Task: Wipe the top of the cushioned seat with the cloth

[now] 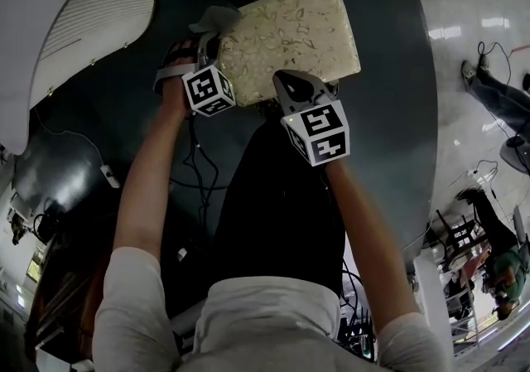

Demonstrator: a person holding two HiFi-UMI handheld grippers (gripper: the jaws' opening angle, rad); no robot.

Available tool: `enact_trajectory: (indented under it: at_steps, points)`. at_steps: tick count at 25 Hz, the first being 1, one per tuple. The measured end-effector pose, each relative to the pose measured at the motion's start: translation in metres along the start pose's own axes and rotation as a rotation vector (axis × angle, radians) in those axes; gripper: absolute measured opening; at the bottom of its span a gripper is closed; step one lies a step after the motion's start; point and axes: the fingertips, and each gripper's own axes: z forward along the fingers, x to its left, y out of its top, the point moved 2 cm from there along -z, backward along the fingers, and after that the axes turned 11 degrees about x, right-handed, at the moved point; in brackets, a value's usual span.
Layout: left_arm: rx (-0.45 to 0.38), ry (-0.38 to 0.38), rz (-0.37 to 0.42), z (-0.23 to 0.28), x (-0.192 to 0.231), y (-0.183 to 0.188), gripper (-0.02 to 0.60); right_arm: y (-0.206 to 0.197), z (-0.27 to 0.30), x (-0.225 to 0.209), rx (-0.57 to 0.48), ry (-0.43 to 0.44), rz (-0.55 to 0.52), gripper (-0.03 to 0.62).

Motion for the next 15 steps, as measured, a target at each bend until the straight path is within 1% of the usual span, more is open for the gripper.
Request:
enact_trajectory:
  at_steps: [4,9,15]
  points:
    - [-0.032,-0.067,-0.05,0.003,-0.013,0.005,0.037,-0.008,0.004,-0.012,0.009,-0.006,0.048,0.009]
    - [-0.075,-0.15,-0.119,-0.002,-0.029,0.004,0.037,-0.017,0.003,-0.02,0.005,-0.032,0.072,0.009]
    - [-0.108,-0.19,-0.163,-0.016,-0.054,0.012,0.037,-0.032,0.001,-0.019,0.03,-0.027,0.068,0.009]
